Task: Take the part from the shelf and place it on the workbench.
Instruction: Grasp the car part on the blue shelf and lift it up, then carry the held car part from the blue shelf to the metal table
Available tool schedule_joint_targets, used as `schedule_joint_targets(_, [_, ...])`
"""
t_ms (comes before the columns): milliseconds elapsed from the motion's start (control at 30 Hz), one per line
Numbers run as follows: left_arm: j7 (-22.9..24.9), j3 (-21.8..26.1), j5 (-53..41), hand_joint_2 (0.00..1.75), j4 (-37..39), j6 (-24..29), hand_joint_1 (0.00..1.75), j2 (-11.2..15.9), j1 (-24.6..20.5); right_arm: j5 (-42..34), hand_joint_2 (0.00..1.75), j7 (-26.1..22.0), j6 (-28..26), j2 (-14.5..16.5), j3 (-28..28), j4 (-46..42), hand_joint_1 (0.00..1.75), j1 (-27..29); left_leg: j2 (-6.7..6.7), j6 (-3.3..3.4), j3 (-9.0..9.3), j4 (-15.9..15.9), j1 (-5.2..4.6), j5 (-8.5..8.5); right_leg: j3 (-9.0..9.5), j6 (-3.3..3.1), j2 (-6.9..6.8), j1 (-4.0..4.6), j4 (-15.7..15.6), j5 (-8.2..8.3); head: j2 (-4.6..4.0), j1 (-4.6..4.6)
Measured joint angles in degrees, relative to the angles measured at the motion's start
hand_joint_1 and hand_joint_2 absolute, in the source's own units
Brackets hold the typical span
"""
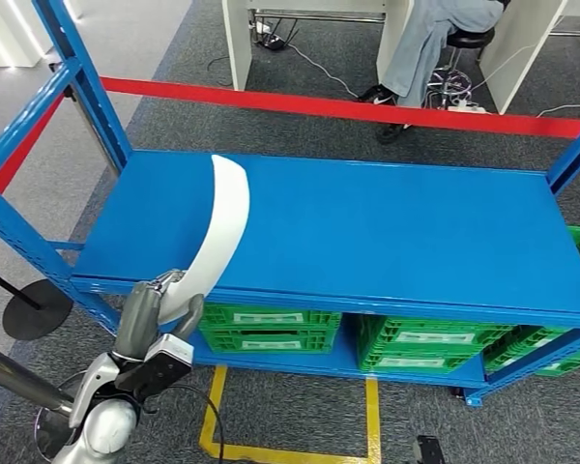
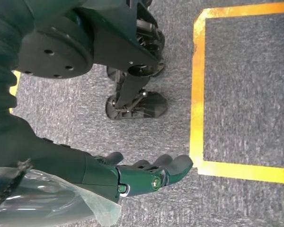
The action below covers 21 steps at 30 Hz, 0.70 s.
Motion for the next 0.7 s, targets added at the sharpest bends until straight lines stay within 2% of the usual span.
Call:
schedule_joint_targets(67, [0.0, -0.1, 0.1, 1.75, -0.4, 0.0, 1.75, -0.1, 0.3, 0.0, 1.75, 0.0, 0.0, 0.0, -0.1, 0.0, 0.00, 0.1, 0.06, 0.25, 0.05, -0.1, -0.05, 0.06, -3.81, 0.14, 0.01, 0.01, 7.5, -3.28, 0.00, 0.08])
schedule_joint_targets(100, [-0.1, -0.1, 0.1, 1.75, -0.5, 0.1, 1.75, -0.1, 0.6, 0.0, 1.75, 0.0, 0.0, 0.0, -0.2, 0.0, 0.00, 0.2, 0.07, 0.29, 0.05, 0.0, -0.07, 0.05, -5.48, 0.25, 0.00, 0.00, 10.6, -4.09, 0.00, 0.11])
schedule_joint_targets(133, [-0.2, -0.1, 0.1, 1.75, -0.6, 0.2, 1.75, -0.2, 0.9, 0.0, 1.75, 0.0, -0.1, 0.0, -0.2, 0.0, 0.00, 0.3, 0.07, 0.30, 0.07, 0.1, -0.07, 0.01, -6.40, 0.37, -0.01, -0.05, 12.0, -3.88, 0.00, 0.10])
schedule_joint_targets(167, [-0.6, -0.1, 0.2, 1.75, -0.9, 0.6, 1.75, -0.2, 1.2, -0.1, 1.75, 0.0, -0.3, 0.0, -0.3, 0.0, 0.00, 0.4, 0.04, 0.19, 0.08, 0.3, -0.03, -0.07, -6.22, 0.49, -0.03, -0.14, 11.1, -2.49, 0.00, 0.11])
schedule_joint_targets(233, [-2.1, -0.3, 0.4, 1.75, -2.0, 2.1, 1.75, -0.4, 2.4, -0.3, 1.75, -0.3, -0.9, 0.0, -0.5, 0.0, 0.00, 0.4, -0.07, -0.31, 0.09, 0.9, 0.11, -0.61, -3.26, 0.67, -0.05, -0.39, 4.3, 1.56, 0.00, 0.11])
schedule_joint_targets(267, [-2.9, -0.4, 0.4, 1.75, -3.0, 3.3, 1.75, -0.4, 3.2, -0.3, 1.75, -0.7, -1.1, 0.1, -0.6, 0.0, 0.00, 0.5, -0.10, -0.69, -0.08, 1.3, 0.09, -0.96, -1.49, 0.63, 0.05, -0.41, 1.1, 2.91, 0.01, 0.17])
schedule_joint_targets(300, [-3.7, -0.7, 0.4, 1.75, -4.0, 4.4, 1.75, -0.5, 4.1, -0.3, 1.75, -1.2, -1.3, 0.2, -0.7, 0.0, 0.00, 0.5, -0.12, -1.01, -0.20, 1.7, 0.03, -1.24, -0.29, 0.48, 0.16, -0.42, -1.0, 3.45, 0.00, 0.24])
schedule_joint_targets(367, [-5.0, -1.3, 0.2, 1.75, -6.1, 6.5, 1.75, -0.7, 5.9, -0.3, 1.75, -2.3, -1.1, 0.4, -0.9, 0.0, 0.00, 0.8, -0.15, -1.39, -0.54, 2.4, -0.15, -1.45, 0.43, -0.14, 0.40, -0.28, -1.9, 3.14, 0.01, 0.27])
schedule_joint_targets(433, [-5.9, -1.9, 0.2, 1.75, -7.8, 8.4, 1.75, -0.8, 7.5, -0.3, 1.75, -3.4, 0.0, 0.5, -1.2, 0.0, 0.00, 1.1, -0.14, -1.75, -0.72, 2.9, -0.11, -2.03, 0.25, -0.83, 0.35, -0.44, -2.1, 3.04, 0.01, 0.20])
schedule_joint_targets(500, [-6.6, -2.4, 0.6, 1.75, -9.1, 10.1, 1.75, -0.9, 8.7, -0.3, 1.75, -4.5, 1.3, 0.6, -1.4, 0.0, 0.00, 1.3, -0.06, -2.43, -1.80, 5.9, 0.06, -4.73, 0.07, -1.57, 0.15, -0.61, -2.3, 3.25, 0.00, -0.03])
schedule_joint_targets(567, [-7.0, -2.8, 1.3, 1.75, -9.9, 11.4, 1.75, -0.9, 9.7, -0.2, 1.75, -5.1, 2.2, 0.6, -1.6, 0.0, 0.00, 1.5, -0.01, -3.01, -4.47, 12.9, 0.32, -8.98, -0.31, -2.14, -0.18, -0.48, -2.3, 3.49, 0.00, -0.27])
schedule_joint_targets(600, [-7.2, -3.1, 1.7, 1.75, -10.2, 11.9, 1.75, -0.9, 10.2, -0.2, 1.75, -5.3, 2.5, 0.6, -1.7, 0.0, 0.00, 1.7, 0.00, -3.15, -5.71, 16.3, 0.44, -10.49, -0.58, -2.27, -0.34, -0.39, -2.2, 3.66, 0.00, -0.29])
schedule_joint_targets(633, [-7.4, -3.3, 2.0, 1.75, -10.4, 12.4, 1.75, -0.9, 10.7, -0.1, 1.75, -5.5, 2.7, 0.6, -1.8, 0.1, 0.00, 1.8, 0.00, -3.16, -6.25, 18.3, 0.51, -10.96, -0.87, -2.36, -0.47, -0.29, -2.2, 3.88, 0.00, -0.29])
schedule_joint_targets(667, [-7.6, -3.5, 2.4, 1.75, -10.6, 13.0, 1.75, -0.9, 11.2, -0.1, 1.75, -5.6, 2.8, 0.6, -1.9, 0.1, 0.00, 1.9, 0.00, -3.06, -5.78, 18.1, 0.55, -10.28, -1.16, -2.40, -0.54, -0.18, -2.2, 4.12, 0.00, -0.28])
schedule_joint_targets(700, [-7.8, -3.8, 2.9, 1.75, -10.9, 13.6, 1.75, -0.9, 11.6, -0.1, 1.75, -5.8, 2.8, 0.6, -2.1, 0.1, 0.00, 2.0, 0.01, -2.82, -4.22, 15.6, 0.55, -8.70, -1.42, -2.39, -0.57, -0.07, -2.2, 4.40, 0.00, -0.28])
